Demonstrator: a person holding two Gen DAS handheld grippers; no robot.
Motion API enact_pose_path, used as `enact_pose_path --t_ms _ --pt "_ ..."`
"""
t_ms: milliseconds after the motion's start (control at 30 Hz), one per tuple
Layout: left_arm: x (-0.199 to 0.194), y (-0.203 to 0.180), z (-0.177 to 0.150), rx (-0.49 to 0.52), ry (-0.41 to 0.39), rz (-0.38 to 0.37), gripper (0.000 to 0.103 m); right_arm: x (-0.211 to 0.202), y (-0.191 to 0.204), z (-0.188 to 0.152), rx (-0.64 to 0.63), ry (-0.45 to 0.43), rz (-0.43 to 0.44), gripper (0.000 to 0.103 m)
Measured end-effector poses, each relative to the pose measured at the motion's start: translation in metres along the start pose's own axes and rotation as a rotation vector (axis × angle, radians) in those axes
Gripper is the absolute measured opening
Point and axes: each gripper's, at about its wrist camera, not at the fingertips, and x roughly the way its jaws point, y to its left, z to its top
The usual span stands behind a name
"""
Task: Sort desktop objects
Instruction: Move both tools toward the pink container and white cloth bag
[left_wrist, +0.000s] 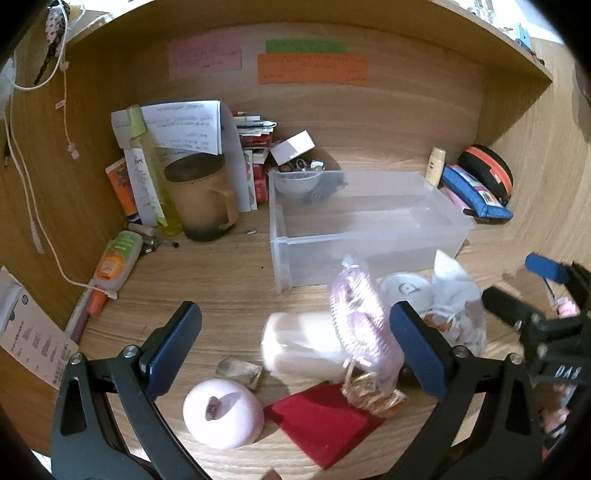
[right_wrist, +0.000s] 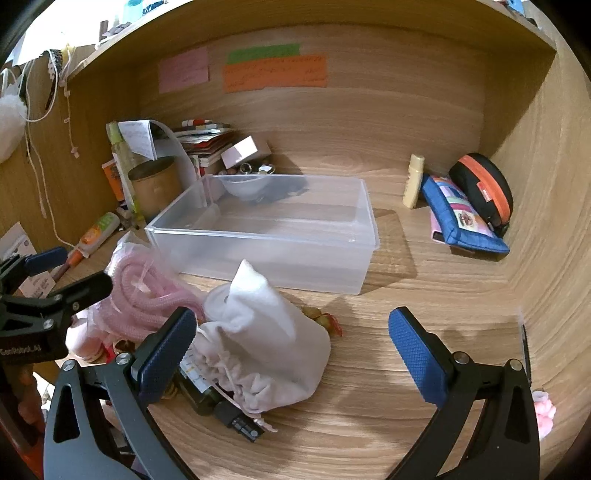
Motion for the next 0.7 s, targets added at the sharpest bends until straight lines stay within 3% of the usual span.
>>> enact_pose_path --t_ms 433,700 --pt "-0.02 0.065 -0.021 -0.093 0.026 -0.047 0.103 -0.008 -0.007 -0.001 0.0 -0.023 0.0 0.103" --pt "-0.01 0.078 -0.06 -0.107 0.109 -0.052 0.103 0.003 -0.006 -0.013 0.007 0.043 0.052 0.103"
